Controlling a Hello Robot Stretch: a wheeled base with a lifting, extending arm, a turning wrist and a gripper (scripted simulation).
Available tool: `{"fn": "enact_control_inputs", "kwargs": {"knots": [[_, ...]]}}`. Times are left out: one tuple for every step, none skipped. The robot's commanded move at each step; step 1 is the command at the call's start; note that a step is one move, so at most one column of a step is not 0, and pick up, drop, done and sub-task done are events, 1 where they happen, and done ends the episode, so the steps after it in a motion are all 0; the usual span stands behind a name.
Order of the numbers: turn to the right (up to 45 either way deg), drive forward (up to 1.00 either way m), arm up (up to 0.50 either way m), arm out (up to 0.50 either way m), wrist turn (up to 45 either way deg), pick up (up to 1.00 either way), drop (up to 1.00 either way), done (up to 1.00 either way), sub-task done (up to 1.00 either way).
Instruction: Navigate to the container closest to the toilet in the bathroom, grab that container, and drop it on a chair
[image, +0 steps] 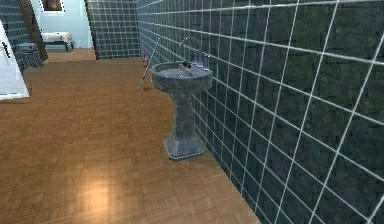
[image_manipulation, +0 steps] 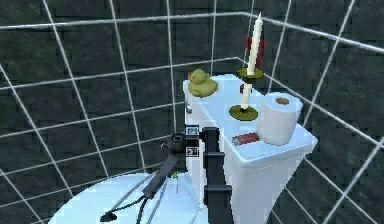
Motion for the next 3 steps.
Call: {"fn": "enact_control_inputs", "kwargs": {"knots": [[0.0,0.0,0.0,0.0,45.0,0.0,0.0,0.0,0.0],[0.0,0.0,0.0,0.0,45.0,0.0,0.0,0.0,0.0],[0.0,0.0,0.0,0.0,30.0,0.0,0.0,0.0,0.0]]}}
